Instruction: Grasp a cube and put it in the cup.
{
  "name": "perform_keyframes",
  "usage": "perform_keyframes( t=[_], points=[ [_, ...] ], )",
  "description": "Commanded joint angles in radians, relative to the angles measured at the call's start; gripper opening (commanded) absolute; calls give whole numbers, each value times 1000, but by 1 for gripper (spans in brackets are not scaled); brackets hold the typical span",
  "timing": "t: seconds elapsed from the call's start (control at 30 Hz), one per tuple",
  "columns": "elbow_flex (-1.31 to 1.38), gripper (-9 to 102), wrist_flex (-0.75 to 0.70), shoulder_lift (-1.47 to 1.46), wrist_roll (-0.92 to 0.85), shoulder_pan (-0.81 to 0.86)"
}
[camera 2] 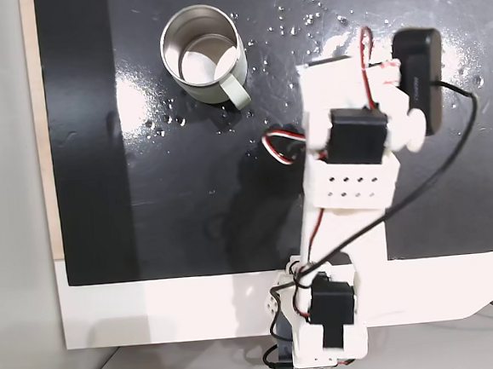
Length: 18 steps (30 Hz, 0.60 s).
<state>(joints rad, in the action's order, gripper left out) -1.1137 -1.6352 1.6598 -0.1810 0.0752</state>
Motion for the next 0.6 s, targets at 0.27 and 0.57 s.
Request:
perform_keyframes(
  t=[0.27,0.57],
  points=[
    [574,3,-161,-344,135,-155],
    [747,3,-161,-483,155,-245]
  ],
)
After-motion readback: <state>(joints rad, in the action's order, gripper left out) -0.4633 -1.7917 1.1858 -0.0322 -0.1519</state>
